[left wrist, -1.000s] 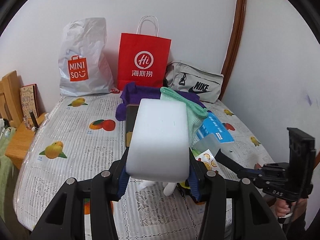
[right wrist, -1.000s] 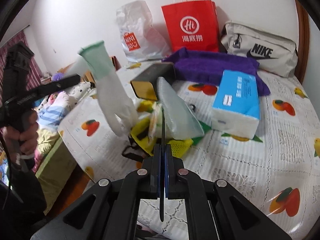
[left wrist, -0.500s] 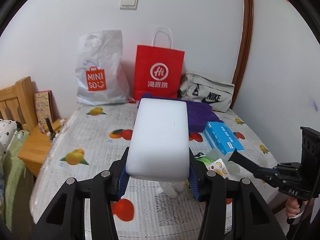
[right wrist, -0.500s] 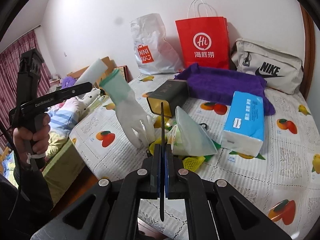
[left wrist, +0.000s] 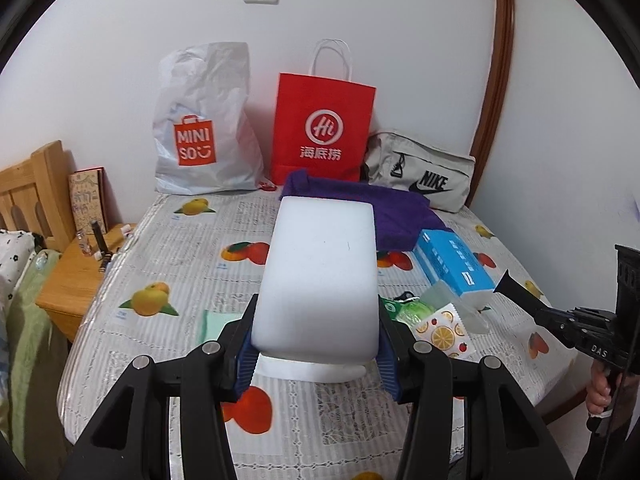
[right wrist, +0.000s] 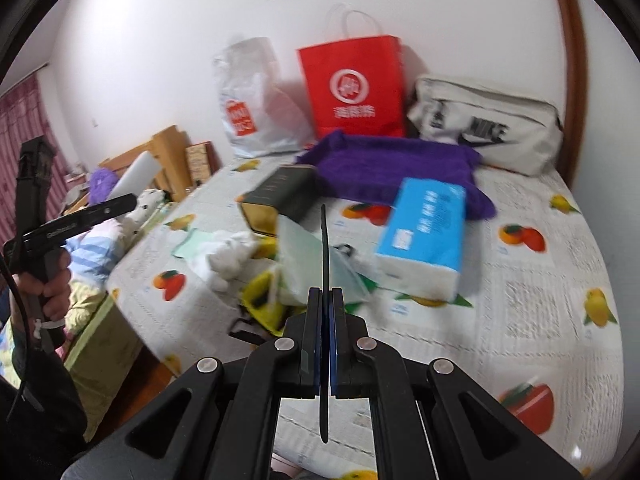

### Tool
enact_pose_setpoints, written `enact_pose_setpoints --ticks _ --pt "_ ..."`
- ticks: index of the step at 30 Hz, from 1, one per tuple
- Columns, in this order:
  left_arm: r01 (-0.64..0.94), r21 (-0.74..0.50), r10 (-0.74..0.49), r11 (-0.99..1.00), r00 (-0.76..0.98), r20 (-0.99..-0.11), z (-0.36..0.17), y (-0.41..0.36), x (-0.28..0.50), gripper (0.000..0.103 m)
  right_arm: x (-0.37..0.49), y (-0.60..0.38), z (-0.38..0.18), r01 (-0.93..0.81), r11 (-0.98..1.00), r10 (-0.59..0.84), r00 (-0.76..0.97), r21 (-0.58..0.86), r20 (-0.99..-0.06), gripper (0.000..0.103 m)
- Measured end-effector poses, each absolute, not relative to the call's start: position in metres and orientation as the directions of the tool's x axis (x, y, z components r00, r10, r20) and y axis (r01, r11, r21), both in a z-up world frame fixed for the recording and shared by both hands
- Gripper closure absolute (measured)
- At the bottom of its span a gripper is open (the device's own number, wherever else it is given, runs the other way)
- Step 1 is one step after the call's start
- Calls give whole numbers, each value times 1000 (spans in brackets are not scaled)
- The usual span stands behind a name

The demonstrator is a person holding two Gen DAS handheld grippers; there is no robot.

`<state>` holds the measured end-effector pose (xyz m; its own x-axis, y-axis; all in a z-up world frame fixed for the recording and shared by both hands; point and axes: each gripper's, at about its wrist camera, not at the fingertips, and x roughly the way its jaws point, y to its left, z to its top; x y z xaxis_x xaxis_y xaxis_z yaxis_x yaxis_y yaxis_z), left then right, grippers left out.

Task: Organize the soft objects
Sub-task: 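Carry the sponge onto the purple towel and open the left gripper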

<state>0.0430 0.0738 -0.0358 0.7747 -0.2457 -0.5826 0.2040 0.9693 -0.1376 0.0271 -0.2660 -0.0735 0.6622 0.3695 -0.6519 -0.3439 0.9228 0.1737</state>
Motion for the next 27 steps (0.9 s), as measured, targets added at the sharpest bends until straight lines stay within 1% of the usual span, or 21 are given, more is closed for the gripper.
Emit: enact_pose_setpoints --ticks 3,11,18,27 --pt "220 -142 -261 965 764 -590 -36 67 49 55 31 -279 -78 -293 943 321 667 160 -672 100" --pt "240 -148 -279 959 731 -623 -37 50 80 55 52 -305 -77 -213 962 269 673 168 -689 100" --pt "233 -138 -266 963 717 -645 -32 41 114 55 85 -303 -66 -203 968 246 675 146 -696 100" --pt "202 -143 -245 969 700 -671 -29 40 169 55 148 -301 -55 -209 971 232 687 118 -689 100"
